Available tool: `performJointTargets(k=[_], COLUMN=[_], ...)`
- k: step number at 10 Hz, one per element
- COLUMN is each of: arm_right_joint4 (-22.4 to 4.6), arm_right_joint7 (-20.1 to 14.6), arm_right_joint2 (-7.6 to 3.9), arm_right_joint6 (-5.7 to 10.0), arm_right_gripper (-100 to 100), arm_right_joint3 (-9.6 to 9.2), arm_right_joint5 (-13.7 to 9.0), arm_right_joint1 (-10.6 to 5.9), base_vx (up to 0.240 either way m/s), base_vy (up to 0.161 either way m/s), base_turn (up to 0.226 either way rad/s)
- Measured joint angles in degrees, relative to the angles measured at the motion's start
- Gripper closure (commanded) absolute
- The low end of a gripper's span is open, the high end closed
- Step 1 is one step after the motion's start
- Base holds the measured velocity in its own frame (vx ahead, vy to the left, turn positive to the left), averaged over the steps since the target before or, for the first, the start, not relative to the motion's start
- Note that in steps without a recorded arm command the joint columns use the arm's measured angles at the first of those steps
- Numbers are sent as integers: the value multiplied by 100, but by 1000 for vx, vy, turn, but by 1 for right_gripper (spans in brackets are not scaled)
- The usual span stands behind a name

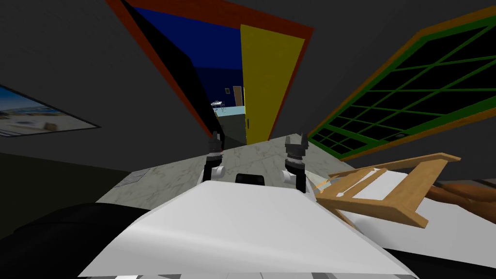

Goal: Push the door open

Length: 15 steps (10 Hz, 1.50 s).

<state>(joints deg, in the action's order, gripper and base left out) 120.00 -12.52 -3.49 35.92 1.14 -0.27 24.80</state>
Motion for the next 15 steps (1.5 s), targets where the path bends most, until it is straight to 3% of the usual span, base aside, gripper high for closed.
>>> performJointTargets(k=[6,15], arm_right_joint4=[-722,-1654], arm_right_joint7=[-592,-1315], arm_right_joint2=[-144,-192], arm_right_joint6=[139,301], arm_right_gripper=[-100,-100], arm_right_joint3=[-7,-89], arm_right_joint5=[-418,-915], arm_right_joint1=[-190,-441], base_vx=[126,98], base_vy=[-14,-20], base_turn=[154,131])
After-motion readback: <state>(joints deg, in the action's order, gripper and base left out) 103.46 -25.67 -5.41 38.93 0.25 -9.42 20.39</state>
